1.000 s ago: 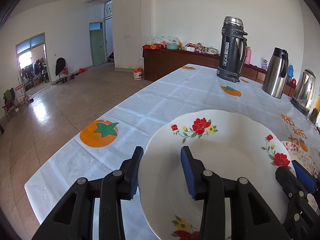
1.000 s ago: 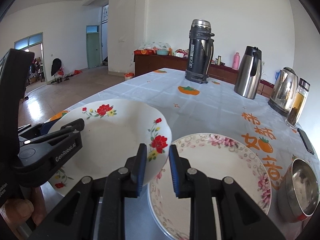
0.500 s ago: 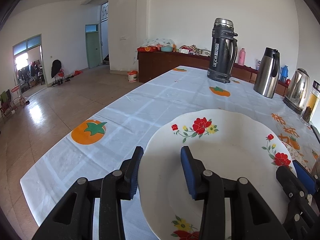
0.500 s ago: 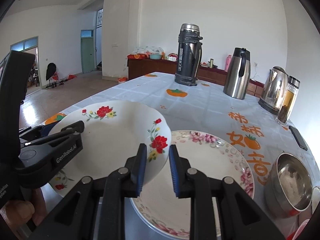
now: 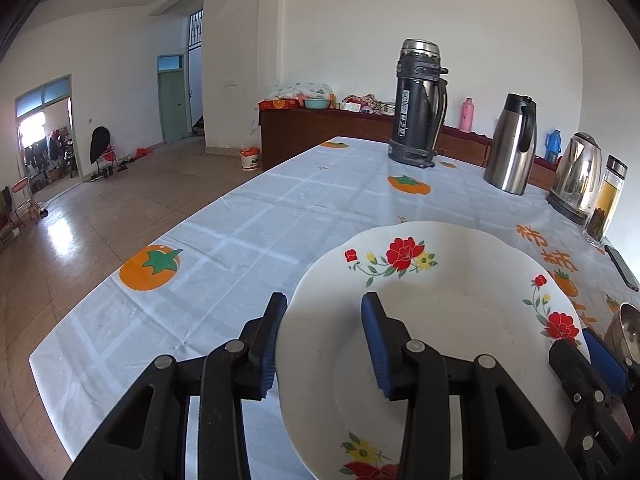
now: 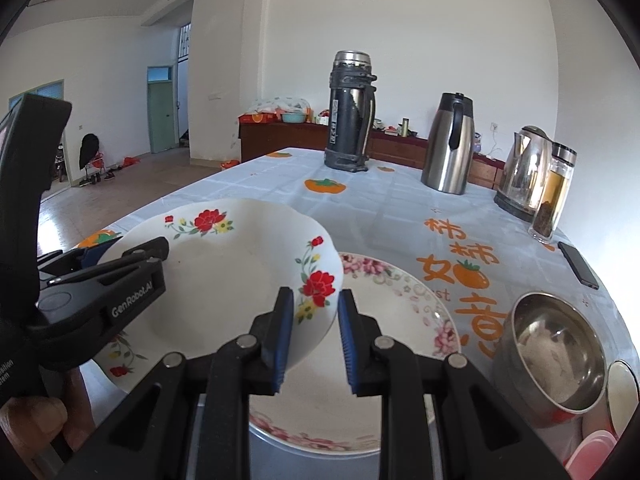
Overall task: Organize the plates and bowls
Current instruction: 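Lift the red-flower plate with the left tool over the plate stack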
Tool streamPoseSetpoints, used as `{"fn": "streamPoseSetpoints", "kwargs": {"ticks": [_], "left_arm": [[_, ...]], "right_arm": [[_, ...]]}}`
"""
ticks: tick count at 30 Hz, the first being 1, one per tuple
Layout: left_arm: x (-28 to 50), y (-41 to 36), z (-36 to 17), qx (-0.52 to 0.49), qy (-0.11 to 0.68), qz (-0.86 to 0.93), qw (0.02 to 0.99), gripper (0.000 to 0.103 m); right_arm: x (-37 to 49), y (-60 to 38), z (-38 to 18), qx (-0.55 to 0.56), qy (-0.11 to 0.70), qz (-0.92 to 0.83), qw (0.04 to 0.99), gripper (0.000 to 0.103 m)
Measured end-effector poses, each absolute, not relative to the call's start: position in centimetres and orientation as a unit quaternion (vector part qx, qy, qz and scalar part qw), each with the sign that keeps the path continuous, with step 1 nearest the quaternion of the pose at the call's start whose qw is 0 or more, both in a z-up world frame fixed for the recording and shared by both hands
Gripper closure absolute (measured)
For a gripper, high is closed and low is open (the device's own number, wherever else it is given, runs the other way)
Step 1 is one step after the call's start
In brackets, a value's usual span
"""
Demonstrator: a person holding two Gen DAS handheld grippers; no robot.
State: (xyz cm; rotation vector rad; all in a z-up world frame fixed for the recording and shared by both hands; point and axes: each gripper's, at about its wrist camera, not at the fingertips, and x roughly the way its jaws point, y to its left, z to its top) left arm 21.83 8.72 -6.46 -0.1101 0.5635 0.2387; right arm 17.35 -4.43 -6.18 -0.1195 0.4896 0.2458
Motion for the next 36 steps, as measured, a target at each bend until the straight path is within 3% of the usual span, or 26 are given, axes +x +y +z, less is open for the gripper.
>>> {"fn": "streamPoseSetpoints", "kwargs": {"ticks": [36], "left_arm": [[22.8, 1.2, -6.5, -0.019, 0.289, 0.059, 0.955, 0.061]], "right_arm": [[17.0, -11.8, -6.2, -0.036, 0.252, 0.059, 0.965, 0.080]]}}
